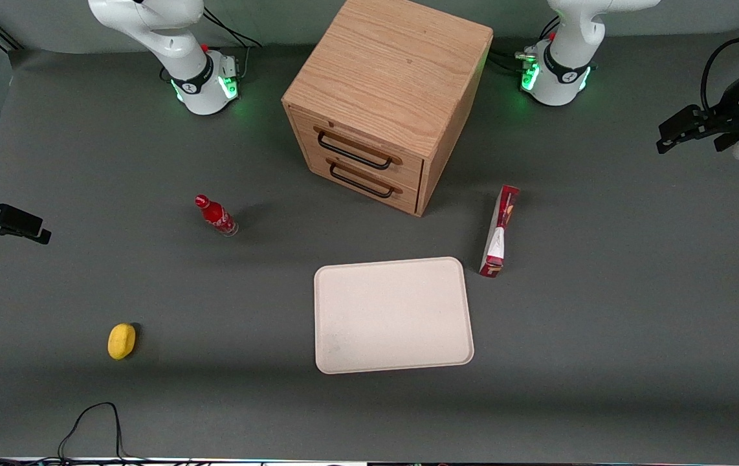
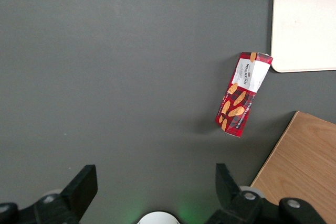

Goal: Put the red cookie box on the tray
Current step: 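Move the open left gripper toward the red-and-white cookie box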

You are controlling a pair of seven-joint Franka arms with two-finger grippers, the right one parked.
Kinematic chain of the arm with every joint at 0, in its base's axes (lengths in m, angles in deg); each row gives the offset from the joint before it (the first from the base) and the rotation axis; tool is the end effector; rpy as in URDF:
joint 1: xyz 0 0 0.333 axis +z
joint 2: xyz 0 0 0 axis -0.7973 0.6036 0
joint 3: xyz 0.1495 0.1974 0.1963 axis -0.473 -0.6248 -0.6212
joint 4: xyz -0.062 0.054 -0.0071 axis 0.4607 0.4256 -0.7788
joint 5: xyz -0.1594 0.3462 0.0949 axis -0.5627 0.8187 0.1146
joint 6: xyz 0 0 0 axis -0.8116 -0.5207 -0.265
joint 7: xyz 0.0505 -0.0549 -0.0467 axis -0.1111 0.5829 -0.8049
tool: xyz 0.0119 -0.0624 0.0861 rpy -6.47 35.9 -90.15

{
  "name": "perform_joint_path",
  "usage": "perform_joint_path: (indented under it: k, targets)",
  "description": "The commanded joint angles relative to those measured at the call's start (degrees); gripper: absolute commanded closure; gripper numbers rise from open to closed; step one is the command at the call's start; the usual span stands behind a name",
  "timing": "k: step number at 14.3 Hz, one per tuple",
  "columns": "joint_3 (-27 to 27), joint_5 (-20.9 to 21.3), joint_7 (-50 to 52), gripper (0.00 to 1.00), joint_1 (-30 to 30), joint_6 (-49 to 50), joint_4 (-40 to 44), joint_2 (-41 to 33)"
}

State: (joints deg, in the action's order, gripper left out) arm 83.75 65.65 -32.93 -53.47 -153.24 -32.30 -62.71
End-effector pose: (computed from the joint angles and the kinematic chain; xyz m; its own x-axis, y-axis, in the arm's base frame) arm 0.4900 -0.0087 0.6118 0.9982 0.0306 -0.0517 0.0318 -0.9992 0.0228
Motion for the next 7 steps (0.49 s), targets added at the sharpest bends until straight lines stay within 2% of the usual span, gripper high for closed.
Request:
perform_joint_path:
  k: [1, 4, 7]
  targets:
    - [0.52, -0.4, -1.47, 0.0, 0.51, 0.44, -0.21, -0.22]
    - [1.48, -0.3, -0.61, 0.0, -0.1, -0.52, -0.56, 0.48]
    - [5.34, -2.93, -0.43, 0.0, -0.89, -2.44, -3.19, 2.49]
